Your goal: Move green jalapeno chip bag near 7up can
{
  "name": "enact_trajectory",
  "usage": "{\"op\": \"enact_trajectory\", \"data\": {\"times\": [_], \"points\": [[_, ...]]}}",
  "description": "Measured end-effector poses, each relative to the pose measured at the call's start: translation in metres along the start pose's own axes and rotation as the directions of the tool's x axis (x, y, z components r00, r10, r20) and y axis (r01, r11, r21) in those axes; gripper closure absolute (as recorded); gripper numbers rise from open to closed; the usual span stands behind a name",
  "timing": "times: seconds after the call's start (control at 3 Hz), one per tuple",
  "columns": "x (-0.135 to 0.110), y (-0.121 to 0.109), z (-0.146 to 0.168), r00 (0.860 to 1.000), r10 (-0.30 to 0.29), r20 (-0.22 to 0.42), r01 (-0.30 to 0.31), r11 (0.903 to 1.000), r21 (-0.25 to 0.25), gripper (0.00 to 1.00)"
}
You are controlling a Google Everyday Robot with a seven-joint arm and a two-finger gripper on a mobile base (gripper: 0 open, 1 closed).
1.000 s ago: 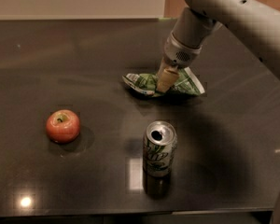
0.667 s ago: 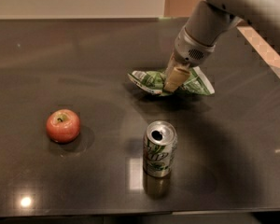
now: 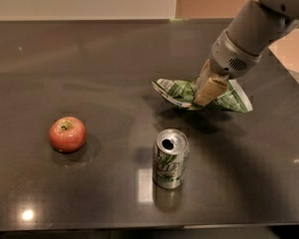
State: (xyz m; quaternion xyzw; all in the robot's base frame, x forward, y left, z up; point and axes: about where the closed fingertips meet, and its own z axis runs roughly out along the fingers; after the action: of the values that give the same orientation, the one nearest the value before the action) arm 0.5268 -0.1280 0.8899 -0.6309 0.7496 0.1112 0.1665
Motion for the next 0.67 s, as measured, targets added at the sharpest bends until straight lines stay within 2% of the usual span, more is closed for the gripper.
{"op": "enact_trajectory", "data": {"times": [0.67], "points": [[0.039, 0.049, -0.016, 0.997, 0.082, -0.005, -0.082, 0.9966, -0.007, 1.00]]}}
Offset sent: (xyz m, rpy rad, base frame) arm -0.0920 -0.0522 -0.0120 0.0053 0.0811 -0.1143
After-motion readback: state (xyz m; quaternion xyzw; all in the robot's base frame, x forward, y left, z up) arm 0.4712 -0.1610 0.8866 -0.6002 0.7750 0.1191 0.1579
